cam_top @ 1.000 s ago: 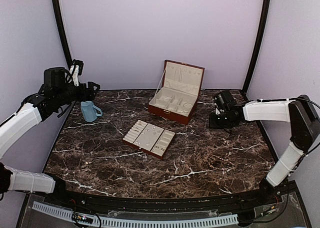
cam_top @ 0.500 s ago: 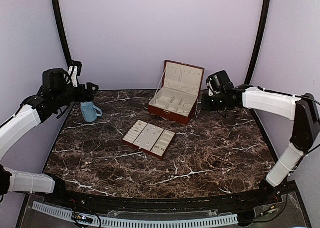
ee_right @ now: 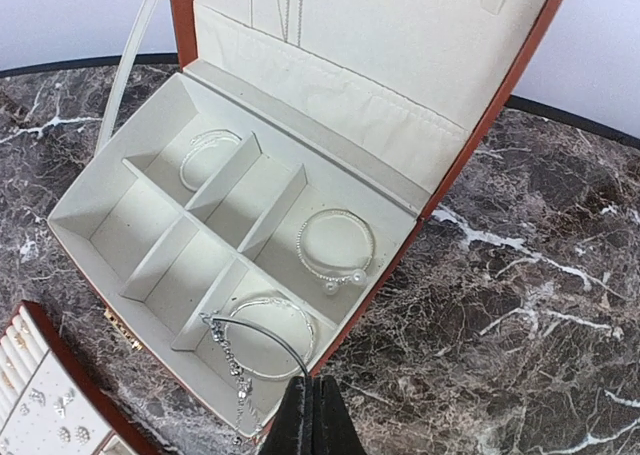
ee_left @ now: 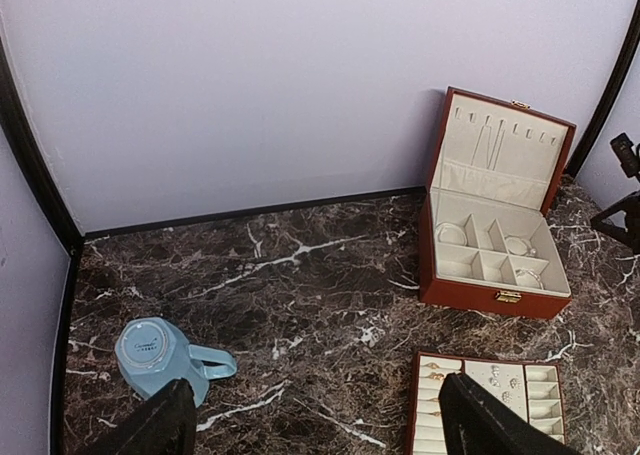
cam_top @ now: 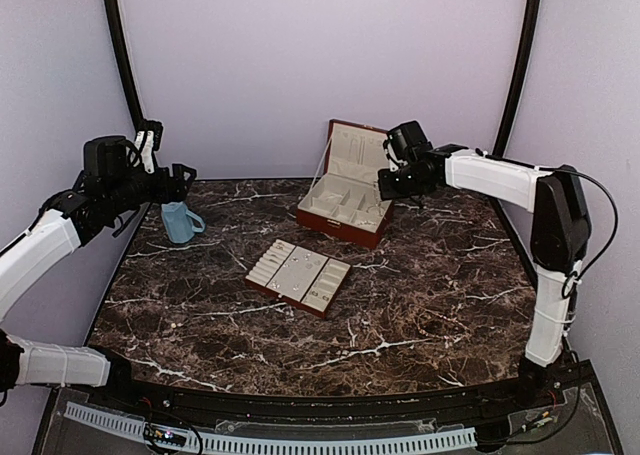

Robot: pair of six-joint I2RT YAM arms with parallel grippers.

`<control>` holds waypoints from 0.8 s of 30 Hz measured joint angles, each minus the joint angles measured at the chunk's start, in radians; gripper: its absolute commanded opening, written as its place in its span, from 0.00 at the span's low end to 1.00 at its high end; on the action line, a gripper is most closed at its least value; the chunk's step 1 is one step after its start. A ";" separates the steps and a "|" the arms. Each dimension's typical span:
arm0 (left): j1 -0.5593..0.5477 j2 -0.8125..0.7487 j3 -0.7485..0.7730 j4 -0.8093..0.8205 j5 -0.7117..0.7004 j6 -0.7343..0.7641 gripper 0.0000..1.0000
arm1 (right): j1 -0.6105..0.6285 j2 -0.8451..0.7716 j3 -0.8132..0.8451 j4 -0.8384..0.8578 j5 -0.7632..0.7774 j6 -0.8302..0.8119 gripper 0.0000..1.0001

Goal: Organize the mixed jewelry
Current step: Place the bracelet in the bracelet compartment.

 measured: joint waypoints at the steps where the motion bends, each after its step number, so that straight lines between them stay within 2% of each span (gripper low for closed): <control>1: 0.000 0.000 0.000 0.000 0.000 0.000 0.87 | -0.002 0.019 0.016 -0.005 -0.003 -0.010 0.00; 24: 0.000 -0.035 -0.001 0.001 0.000 0.000 0.87 | -0.053 0.326 0.349 -0.018 -0.116 -0.130 0.00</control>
